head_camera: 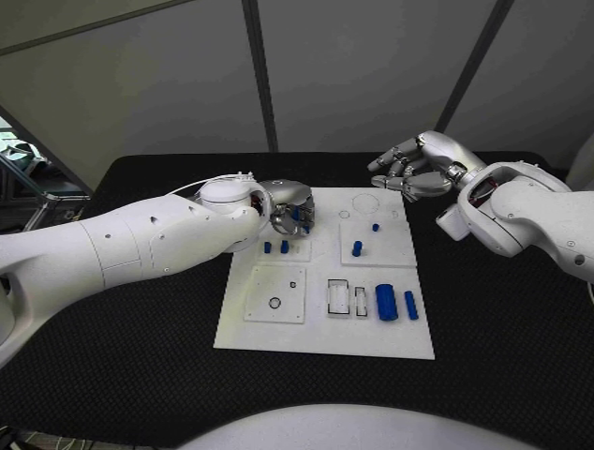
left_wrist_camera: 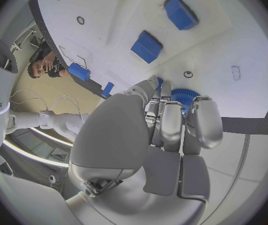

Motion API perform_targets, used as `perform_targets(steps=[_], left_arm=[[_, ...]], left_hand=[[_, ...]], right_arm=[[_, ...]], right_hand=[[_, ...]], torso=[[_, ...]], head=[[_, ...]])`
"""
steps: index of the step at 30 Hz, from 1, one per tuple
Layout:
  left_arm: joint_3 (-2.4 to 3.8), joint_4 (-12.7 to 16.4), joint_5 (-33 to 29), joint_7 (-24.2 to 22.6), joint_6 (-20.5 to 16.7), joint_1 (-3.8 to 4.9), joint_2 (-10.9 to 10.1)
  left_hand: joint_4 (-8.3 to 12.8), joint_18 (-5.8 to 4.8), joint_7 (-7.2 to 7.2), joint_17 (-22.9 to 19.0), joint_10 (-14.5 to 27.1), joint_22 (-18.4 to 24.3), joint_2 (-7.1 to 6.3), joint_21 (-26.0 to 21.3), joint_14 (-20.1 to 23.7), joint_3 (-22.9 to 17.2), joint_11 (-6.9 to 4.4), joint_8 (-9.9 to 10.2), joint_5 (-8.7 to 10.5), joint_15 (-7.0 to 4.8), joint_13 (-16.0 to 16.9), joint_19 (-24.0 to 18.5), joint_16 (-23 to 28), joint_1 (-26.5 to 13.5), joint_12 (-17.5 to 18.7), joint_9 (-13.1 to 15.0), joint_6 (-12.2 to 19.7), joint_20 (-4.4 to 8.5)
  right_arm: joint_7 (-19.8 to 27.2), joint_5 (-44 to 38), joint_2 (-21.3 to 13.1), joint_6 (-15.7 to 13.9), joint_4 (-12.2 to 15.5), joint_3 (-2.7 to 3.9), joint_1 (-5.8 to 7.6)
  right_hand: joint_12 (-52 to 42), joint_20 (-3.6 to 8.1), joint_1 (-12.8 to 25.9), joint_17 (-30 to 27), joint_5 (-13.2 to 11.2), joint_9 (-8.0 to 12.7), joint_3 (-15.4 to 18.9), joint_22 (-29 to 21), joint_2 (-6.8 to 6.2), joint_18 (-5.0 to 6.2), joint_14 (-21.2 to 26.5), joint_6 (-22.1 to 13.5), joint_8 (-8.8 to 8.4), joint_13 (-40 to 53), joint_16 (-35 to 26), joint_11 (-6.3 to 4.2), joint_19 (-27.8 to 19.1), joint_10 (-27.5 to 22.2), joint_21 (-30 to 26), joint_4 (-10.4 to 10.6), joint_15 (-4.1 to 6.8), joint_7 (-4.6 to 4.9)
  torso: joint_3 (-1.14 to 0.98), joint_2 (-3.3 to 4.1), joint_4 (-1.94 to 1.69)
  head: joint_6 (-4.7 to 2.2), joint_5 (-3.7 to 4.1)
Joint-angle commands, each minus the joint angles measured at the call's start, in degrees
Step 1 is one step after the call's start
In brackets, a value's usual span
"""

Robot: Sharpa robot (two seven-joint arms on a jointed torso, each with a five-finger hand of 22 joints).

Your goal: Assemble the parts on the task board

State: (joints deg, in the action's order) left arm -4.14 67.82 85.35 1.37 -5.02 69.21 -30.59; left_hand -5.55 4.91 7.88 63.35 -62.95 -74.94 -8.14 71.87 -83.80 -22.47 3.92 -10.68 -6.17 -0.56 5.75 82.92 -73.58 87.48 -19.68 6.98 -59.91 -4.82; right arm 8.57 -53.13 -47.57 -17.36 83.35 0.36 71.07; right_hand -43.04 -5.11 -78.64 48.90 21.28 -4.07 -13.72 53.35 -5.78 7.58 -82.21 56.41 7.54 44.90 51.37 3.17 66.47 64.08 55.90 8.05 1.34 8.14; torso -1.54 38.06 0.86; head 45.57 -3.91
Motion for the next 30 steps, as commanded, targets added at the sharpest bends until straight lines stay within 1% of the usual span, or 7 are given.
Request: perform_targets(steps=[1, 2, 10, 15, 19, 24, 30], left_arm=[[-0.14, 0.06, 0.23, -0.71, -1.70, -0.23, -0.14], [-0.14, 0.16, 0.05, -0.87, -2.23, -0.24, -0.26], [0.02, 2.14, -2.03, -2.07, -5.00, -0.25, -2.18], [1.28, 3.73, -3.32, -2.34, -6.11, -0.25, -3.75], [2.17, 4.79, -3.70, -1.93, -6.38, -0.25, -5.28], [2.57, 6.08, -3.82, -1.35, -6.21, -0.25, -7.03], [3.06, 7.92, -3.87, -0.34, -4.97, -0.27, -9.65]], left_hand=[[0.78, -0.96, 0.12, -0.14, -0.85, -3.75, -0.05, 0.32, -0.91, -1.81, 0.14, 0.42, -0.32, -0.10, -0.22, 0.34, -0.34, 0.72, 0.63, -0.20, -0.71, -0.10], [1.31, -0.99, 0.20, -0.30, -1.44, -3.99, -0.38, 0.51, -0.87, -3.24, 0.28, 0.69, -0.29, -0.01, -0.41, 0.33, -0.46, 0.00, 1.21, -0.41, -1.14, -0.18], [2.18, -0.97, 0.41, -0.59, -2.30, -4.30, -1.41, 0.59, -0.81, -5.21, 0.24, 1.25, -0.14, 0.09, -0.72, 0.21, -0.74, -2.21, 2.51, -0.80, -1.90, -0.29], [2.32, -0.96, 0.42, -0.67, -2.45, -4.35, -1.72, 0.56, -0.80, -5.59, 0.27, 1.47, -0.11, 0.11, -0.83, 0.17, -0.83, -2.93, 2.95, -0.92, -1.99, -0.33], [2.36, -0.96, 0.42, -0.71, -2.54, -4.37, -1.77, 0.55, -0.79, -5.74, 0.28, 1.53, -0.11, 0.12, -0.86, 0.16, -0.86, -3.18, 3.09, -0.96, -2.06, -0.35], [2.45, -0.95, 0.40, -0.72, -2.67, -4.39, -1.80, 0.54, -0.79, -5.91, 0.26, 1.57, -0.11, 0.12, -0.88, 0.15, -0.90, -3.35, 3.21, -0.99, -2.17, -0.36], [2.51, -0.97, 0.39, -0.75, -2.87, -4.48, -1.87, 0.63, -0.79, -6.07, 0.24, 1.61, -0.09, 0.11, -0.88, 0.18, -0.95, -3.67, 3.33, -1.01, -2.35, -0.37]], right_arm=[[0.64, 0.23, 0.07, 0.03, 0.06, 0.04, 0.12], [0.64, 0.23, 0.05, 0.03, 0.07, 0.04, 0.12], [0.67, 0.23, 0.01, 0.07, 0.01, 0.04, 0.11], [0.70, 0.23, 0.00, 0.09, -0.15, 0.04, 0.11], [0.73, 0.23, -0.05, 0.02, -0.20, 0.03, 0.11], [0.73, 0.23, -0.10, 0.02, -0.32, 0.03, 0.10], [0.72, 0.23, -0.20, 0.05, -0.38, 0.03, 0.10]], right_hand=[[0.00, -0.06, -0.16, 0.09, 0.20, 0.04, -0.27, 0.02, 0.12, 0.73, -0.39, 0.22, -0.24, -0.06, -0.39, -0.04, 0.25, -0.17, -0.20, -0.02, -0.14, 0.25], [0.00, -0.06, -0.16, 0.09, 0.20, 0.04, -0.27, 0.02, 0.12, 0.73, -0.39, 0.22, -0.24, -0.06, -0.39, -0.04, 0.25, -0.17, -0.20, -0.02, -0.14, 0.25], [-0.17, -0.05, -0.17, 0.21, 0.36, 0.04, -0.31, 0.08, 0.13, 0.72, -0.44, 0.24, -0.23, 0.07, -0.33, -0.04, 0.32, -0.07, -0.17, -0.03, -0.14, 0.26], [-0.22, -0.05, -0.16, 0.16, 0.37, 0.04, -0.31, 0.10, 0.14, 0.72, -0.43, 0.25, -0.23, 0.11, -0.39, -0.04, 0.33, -0.05, -0.15, -0.02, -0.14, 0.26], [-0.22, -0.05, -0.16, 0.16, 0.37, 0.04, -0.31, 0.10, 0.14, 0.72, -0.43, 0.25, -0.23, 0.11, -0.39, -0.04, 0.33, -0.05, -0.15, -0.02, -0.14, 0.26], [-0.22, -0.05, -0.16, 0.16, 0.37, 0.04, -0.31, 0.10, 0.14, 0.72, -0.43, 0.25, -0.23, 0.11, -0.39, -0.04, 0.33, -0.05, -0.15, -0.02, -0.14, 0.26], [-0.22, -0.05, -0.16, 0.16, 0.37, 0.04, -0.31, 0.10, 0.14, 0.72, -0.43, 0.25, -0.23, 0.11, -0.39, -0.04, 0.33, -0.05, -0.15, -0.02, -0.14, 0.26]], torso=[[0.00, -0.06, 0.00], [0.02, -0.04, -0.02], [0.01, -0.09, -0.06], [0.01, -0.16, -0.16], [0.00, -0.08, -0.10], [0.06, -0.06, -0.07], [0.02, -0.05, -0.15]], head=[[-0.02, 0.02], [-0.08, 0.05], [-0.33, 0.04], [-0.66, -0.06], [-1.04, -0.31], [-1.04, -0.51], [-0.98, -0.59]])
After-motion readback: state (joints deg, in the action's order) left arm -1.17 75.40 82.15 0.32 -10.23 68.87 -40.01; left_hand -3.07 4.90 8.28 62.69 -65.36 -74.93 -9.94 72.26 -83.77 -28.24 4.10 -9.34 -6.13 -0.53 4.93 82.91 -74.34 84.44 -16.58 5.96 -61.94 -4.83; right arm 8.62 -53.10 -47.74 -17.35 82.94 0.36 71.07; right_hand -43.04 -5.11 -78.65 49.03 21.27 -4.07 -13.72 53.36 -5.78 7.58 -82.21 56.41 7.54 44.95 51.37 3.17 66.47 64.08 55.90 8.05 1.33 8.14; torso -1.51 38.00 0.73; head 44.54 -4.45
